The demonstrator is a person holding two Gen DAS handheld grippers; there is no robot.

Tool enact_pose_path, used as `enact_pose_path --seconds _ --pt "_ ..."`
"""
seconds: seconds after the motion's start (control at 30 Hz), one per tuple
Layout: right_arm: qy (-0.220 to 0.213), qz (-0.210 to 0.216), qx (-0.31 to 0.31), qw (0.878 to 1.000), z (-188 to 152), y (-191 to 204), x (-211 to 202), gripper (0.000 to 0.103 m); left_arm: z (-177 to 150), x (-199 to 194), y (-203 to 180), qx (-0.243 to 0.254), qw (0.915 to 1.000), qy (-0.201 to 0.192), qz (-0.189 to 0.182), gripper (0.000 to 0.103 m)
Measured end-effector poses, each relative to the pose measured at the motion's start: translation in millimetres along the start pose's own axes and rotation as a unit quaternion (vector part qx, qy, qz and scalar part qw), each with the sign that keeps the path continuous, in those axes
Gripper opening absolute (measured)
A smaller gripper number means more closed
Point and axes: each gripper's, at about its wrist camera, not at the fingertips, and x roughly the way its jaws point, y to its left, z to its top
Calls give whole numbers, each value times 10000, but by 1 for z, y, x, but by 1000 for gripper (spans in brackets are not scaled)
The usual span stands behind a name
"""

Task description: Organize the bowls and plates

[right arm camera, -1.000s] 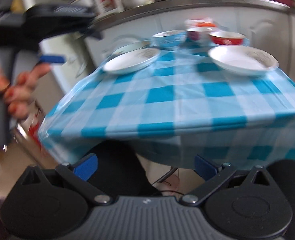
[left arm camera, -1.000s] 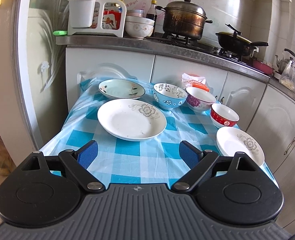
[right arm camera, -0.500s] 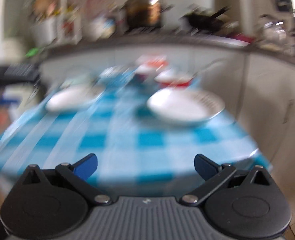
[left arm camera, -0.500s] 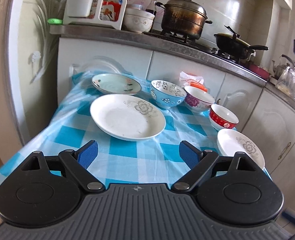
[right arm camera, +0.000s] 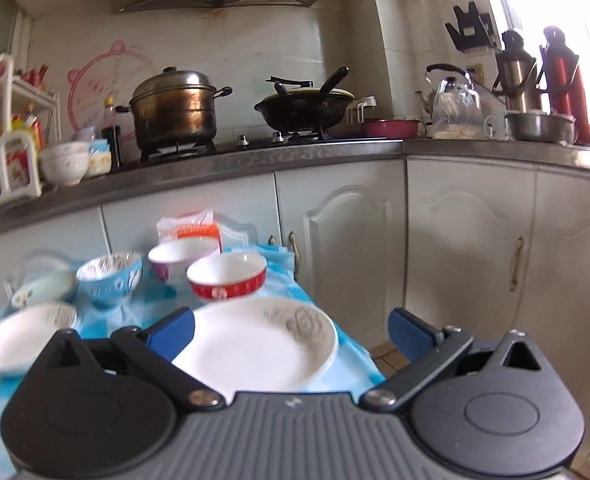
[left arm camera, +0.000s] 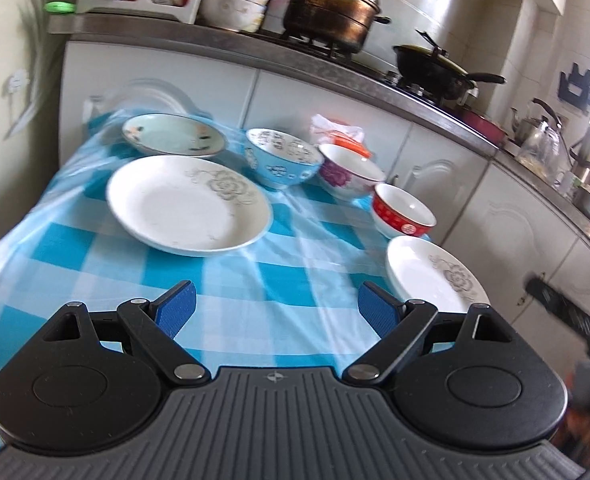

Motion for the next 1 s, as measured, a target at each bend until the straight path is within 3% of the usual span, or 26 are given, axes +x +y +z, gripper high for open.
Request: enact_pose_path --seconds 0.2,0.47,0.6,0.87,1.0 --pt "168 222 625 9977 13 -10 43 102 -5 15 -19 272 9994 109 -199 103" --pt "310 172 1267 9913 0 -51 80 102 -13 47 -44 503 9975 351 -364 103" --pt "433 379 1586 9857 -5 -69 89 102 -13 62 -59 561 9968 385 -430 103" --pt "776 986 2309 9649 -17 -99 108 81 -13 96 -88 634 9953 418 -600 103" --pt "857 1439 2756 9466 -20 -111 116 75 -12 116 -102 553 9950 521 -641 99"
